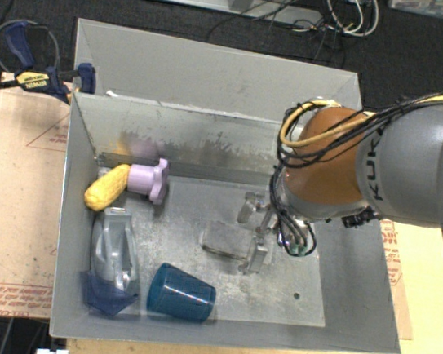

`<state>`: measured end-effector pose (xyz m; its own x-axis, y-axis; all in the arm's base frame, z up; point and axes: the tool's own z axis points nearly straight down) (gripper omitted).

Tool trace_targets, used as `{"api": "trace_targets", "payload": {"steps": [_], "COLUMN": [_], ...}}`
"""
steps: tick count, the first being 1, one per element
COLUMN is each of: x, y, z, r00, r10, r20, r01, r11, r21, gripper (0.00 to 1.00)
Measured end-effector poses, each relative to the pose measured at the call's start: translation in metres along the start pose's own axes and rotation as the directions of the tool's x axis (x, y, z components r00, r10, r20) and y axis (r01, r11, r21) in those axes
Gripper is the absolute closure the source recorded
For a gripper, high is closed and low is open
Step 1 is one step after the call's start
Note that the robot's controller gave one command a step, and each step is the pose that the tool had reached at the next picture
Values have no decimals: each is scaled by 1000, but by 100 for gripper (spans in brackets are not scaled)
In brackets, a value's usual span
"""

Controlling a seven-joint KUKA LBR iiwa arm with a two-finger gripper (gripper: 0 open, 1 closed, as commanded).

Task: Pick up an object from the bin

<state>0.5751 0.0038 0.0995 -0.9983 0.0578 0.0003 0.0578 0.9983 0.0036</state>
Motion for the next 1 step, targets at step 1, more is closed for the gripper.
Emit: {"api": "trace_targets", "payload": {"steps": [1], "x": [3], "y": [-3], "z": [29], "r00": [999], "r10": [46], "r20": [14], "r01": [-46], "r11": [999], "r21": [-2], "gripper": [0]}}
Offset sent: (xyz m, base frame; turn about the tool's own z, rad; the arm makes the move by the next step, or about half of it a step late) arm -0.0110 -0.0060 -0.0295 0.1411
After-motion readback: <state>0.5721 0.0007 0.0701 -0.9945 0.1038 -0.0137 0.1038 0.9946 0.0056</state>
